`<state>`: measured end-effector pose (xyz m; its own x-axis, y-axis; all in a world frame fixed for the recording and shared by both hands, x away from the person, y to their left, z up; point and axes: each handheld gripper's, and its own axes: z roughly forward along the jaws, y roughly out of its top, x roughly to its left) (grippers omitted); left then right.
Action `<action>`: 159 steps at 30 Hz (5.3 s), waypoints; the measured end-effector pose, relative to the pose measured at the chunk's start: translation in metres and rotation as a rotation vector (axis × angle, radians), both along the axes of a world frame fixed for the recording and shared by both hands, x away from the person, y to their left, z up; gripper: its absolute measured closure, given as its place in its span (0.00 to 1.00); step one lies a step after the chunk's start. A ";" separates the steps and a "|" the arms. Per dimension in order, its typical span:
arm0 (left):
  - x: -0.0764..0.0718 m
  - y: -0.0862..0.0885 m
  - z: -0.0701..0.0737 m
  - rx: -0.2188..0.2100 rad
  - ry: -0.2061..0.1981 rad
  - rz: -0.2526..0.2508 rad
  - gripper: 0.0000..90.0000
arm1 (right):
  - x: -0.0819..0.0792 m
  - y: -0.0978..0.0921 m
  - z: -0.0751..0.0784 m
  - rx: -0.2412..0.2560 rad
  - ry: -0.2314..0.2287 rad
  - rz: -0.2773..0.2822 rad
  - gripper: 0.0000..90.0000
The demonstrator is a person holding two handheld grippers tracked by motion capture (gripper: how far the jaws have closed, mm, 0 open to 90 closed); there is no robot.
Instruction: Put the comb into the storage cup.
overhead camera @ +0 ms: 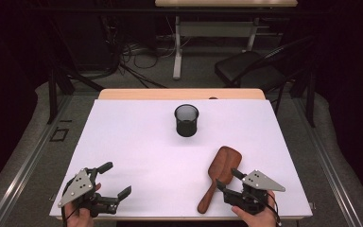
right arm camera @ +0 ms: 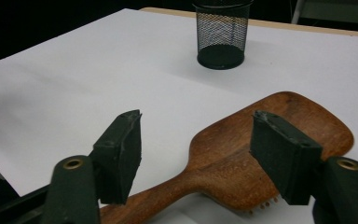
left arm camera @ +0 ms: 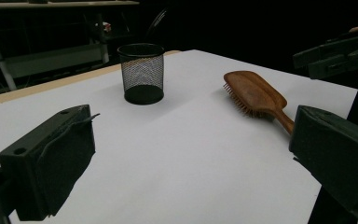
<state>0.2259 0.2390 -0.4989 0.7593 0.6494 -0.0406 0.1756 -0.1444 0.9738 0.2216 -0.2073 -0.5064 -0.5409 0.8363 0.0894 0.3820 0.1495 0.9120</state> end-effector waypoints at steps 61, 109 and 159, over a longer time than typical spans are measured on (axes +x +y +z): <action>0.002 0.001 -0.003 0.008 0.019 -0.023 0.00 | 0.018 0.057 -0.041 -0.229 0.213 0.167 1.00; 0.003 0.001 -0.004 0.010 0.025 -0.017 0.00 | 0.018 0.038 -0.042 -0.270 0.286 0.094 1.00; 0.004 0.002 -0.004 0.008 0.025 -0.028 0.00 | 0.025 -0.006 -0.039 -0.271 0.371 0.021 1.00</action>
